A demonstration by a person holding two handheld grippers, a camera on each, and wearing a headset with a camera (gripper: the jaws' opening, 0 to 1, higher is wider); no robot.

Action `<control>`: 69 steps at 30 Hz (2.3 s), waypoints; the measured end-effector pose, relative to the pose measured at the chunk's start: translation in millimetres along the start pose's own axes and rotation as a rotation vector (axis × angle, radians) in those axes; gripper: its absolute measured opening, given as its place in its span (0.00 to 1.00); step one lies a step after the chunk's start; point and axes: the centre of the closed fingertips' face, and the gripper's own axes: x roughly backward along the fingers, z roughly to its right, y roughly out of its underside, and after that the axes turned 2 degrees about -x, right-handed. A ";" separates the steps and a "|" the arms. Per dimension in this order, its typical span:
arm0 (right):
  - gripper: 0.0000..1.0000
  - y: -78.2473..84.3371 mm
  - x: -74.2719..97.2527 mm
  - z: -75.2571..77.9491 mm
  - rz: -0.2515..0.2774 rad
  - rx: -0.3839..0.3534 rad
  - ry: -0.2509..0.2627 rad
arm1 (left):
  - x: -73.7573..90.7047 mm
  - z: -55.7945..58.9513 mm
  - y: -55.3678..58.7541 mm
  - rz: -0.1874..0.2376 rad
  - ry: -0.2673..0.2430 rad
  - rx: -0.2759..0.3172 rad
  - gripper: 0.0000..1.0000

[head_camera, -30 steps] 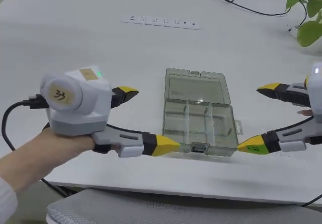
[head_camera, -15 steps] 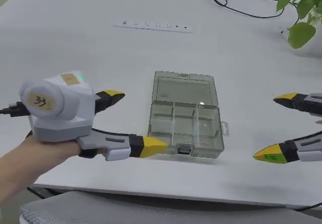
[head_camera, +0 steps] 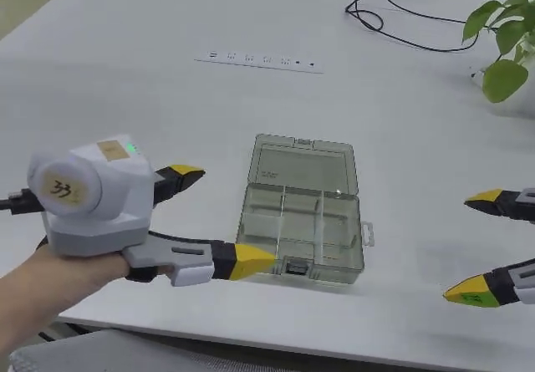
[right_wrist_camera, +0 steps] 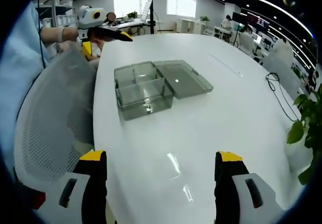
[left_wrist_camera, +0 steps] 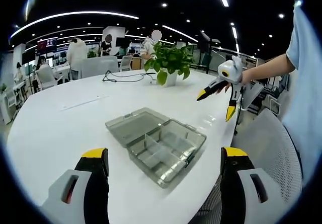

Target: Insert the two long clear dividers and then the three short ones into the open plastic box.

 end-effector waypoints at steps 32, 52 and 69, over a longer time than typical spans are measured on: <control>0.40 49.6 -38.8 2.9 -0.318 0.243 -0.144 | 0.7 6.0 3.9 0.009 -0.036 0.014 0.94; 0.33 52.6 -37.7 3.8 -0.326 0.249 -0.155 | -5.2 7.2 -1.4 0.012 -0.024 0.016 0.93; 0.33 53.8 -40.7 7.8 -0.330 0.245 -0.141 | -9.1 9.3 0.6 0.005 -0.011 0.020 0.92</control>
